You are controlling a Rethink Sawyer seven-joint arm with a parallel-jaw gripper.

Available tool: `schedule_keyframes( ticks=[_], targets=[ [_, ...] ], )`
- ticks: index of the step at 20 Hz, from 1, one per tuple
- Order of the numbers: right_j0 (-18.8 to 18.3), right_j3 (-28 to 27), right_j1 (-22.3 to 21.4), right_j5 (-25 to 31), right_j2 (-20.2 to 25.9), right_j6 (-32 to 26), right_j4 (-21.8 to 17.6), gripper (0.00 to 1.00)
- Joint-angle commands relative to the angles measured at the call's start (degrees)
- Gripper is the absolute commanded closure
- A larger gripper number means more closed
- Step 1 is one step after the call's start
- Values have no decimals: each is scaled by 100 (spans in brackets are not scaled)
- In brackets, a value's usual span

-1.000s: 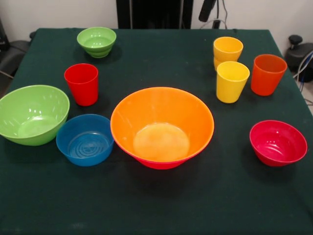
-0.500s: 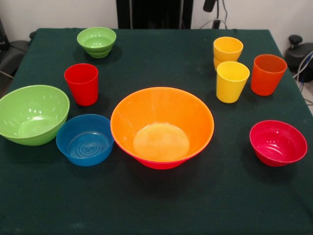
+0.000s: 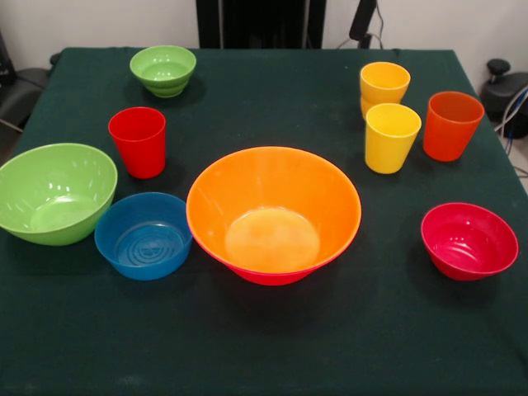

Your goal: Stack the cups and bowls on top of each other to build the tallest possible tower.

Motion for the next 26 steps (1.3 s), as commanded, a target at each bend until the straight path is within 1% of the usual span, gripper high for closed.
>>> schedule_keyframes(
  ticks=[1, 3, 5, 6, 7, 8, 9, 10, 11, 15, 23, 26],
  targets=[
    [-119, 610, 232, -641, 1075, -582, -421, 0],
    [-172, 656, 204, -682, 1157, -732, -467, 0],
    [-193, 590, 217, -677, 1146, -1046, -697, 0],
    [-197, 576, 229, -739, 1163, -1053, -725, 0],
    [-211, 598, 206, -778, 1207, -989, -688, 0],
    [-206, 558, 223, -584, 1183, -927, -715, 0],
    [-179, 534, 228, -538, 1152, -803, -732, 0],
    [-248, 684, 135, -651, 1310, -795, -624, 0],
    [-285, 729, 95, -578, 1383, -790, -592, 0],
    [-345, 837, 37, -530, 1463, -670, -569, 0],
    [-477, 747, 50, -469, 1557, -510, -587, 0],
    [-615, 726, 72, -526, 1581, -556, -608, 0]
  ],
)
